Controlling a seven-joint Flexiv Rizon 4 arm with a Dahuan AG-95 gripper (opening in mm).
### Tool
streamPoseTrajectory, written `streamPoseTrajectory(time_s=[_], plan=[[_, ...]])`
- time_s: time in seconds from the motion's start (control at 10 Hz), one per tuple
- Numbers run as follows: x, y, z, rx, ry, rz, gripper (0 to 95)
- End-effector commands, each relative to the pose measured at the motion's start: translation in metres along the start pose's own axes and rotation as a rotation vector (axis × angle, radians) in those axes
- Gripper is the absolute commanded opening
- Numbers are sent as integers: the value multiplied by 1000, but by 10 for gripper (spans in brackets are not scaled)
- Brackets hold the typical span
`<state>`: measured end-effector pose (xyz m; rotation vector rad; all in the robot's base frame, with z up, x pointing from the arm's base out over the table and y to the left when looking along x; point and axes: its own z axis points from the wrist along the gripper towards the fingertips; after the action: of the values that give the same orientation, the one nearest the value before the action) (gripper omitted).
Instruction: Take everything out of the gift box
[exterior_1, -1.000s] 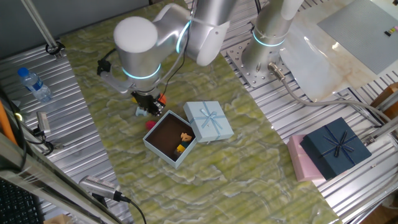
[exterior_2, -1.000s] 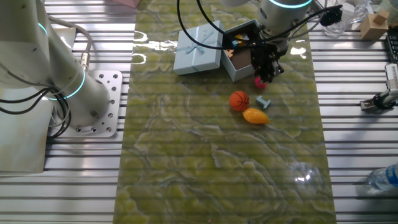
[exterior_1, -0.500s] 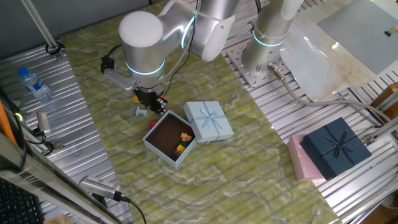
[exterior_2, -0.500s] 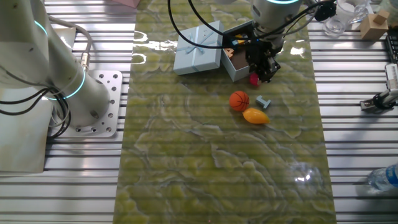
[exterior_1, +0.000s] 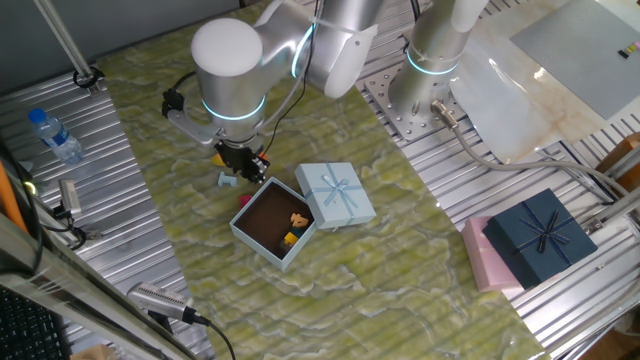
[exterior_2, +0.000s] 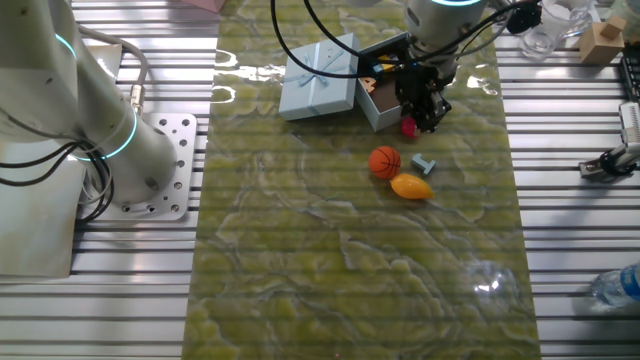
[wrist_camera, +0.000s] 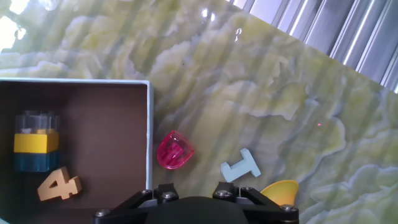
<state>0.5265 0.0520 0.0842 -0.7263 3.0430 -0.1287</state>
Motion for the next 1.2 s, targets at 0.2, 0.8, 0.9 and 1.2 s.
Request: streamPoseTrajectory(time_s=[0.2, 0.8, 0.9, 1.2], plan=[[0, 0, 0, 0, 1, 0, 380], [0, 0, 0, 0, 1, 0, 380], [0, 0, 0, 0, 1, 0, 380], [17, 87, -33, -84, -29, 224, 190]])
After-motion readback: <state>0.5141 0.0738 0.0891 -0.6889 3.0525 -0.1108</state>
